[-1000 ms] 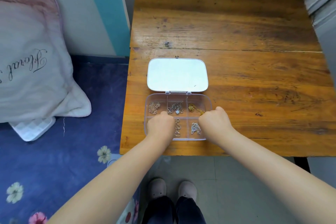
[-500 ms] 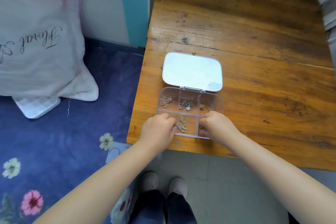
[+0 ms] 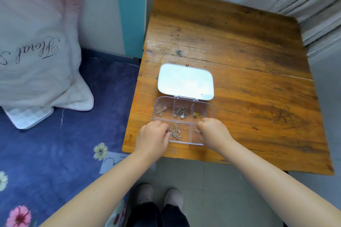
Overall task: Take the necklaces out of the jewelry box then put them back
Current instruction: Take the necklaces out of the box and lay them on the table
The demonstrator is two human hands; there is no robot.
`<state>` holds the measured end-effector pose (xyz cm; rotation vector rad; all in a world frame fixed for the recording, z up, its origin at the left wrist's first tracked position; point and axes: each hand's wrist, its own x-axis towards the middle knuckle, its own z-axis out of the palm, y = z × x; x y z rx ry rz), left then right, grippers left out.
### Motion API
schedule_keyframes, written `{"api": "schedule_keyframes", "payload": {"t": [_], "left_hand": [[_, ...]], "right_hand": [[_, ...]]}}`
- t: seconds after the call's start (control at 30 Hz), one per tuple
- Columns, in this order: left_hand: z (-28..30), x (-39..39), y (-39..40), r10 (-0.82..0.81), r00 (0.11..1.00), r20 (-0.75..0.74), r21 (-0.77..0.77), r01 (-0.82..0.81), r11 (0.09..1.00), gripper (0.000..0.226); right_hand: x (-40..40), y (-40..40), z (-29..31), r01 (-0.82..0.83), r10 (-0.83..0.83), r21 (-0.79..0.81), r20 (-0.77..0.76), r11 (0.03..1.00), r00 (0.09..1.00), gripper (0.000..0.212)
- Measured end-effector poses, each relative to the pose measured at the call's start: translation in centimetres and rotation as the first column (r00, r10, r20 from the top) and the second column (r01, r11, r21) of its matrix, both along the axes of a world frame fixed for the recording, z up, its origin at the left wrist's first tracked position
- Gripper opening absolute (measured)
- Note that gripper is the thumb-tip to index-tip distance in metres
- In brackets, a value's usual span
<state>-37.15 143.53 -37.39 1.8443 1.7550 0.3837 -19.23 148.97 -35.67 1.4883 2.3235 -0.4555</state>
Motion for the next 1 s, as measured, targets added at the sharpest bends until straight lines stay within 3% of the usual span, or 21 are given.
{"api": "schedule_keyframes", "payload": {"t": [0.13,0.33,0.43,0.53,0.63,0.73,0.87,1.0], "left_hand": [[3.1,1.5,1.8,0.037,0.990,0.139,-0.019,-0.034,0.999,0.018],[10.1,7.5,6.1,0.015,0.913,0.408,0.007,-0.019,1.000,0.013],[13.7,11.0,8.3,-0.013,0.890,0.456,0.064,-0.018,0.998,0.009],[16.6,14.7,10.6,-0.025,0.875,0.484,0.110,-0.032,0.993,0.008],[18.8,18.6,13.0,0.018,0.859,0.511,0.158,-0.115,0.981,0.009],[19.1,22.6,15.0,0.042,0.883,0.467,0.210,-0.156,0.965,0.010],[15.6,27.6,15.9,0.086,0.944,0.317,0.204,-0.157,0.966,0.014],[8.3,31.8,14.1,0.050,0.995,0.083,-0.009,-0.049,0.999,0.020]], "right_hand": [[1.2,0.4,4.3,0.295,-0.275,0.068,-0.215,0.953,0.937,0.018],[6.9,3.3,11.5,0.667,-0.574,-0.039,-0.548,0.744,0.608,0.024],[10.5,4.9,14.5,0.740,-0.604,-0.125,-0.675,0.661,0.425,0.022],[13.8,6.7,17.0,0.735,-0.519,-0.110,-0.776,0.669,0.357,0.021],[17.4,8.7,19.0,0.698,-0.386,0.023,-0.820,0.715,0.423,0.024],[21.4,10.3,19.9,0.631,-0.254,0.234,-0.771,0.740,0.584,0.020],[26.5,10.9,17.0,0.446,-0.174,0.373,-0.576,0.814,0.798,0.015],[30.6,7.3,9.1,0.255,-0.154,0.321,-0.309,0.912,0.938,0.016]]}}
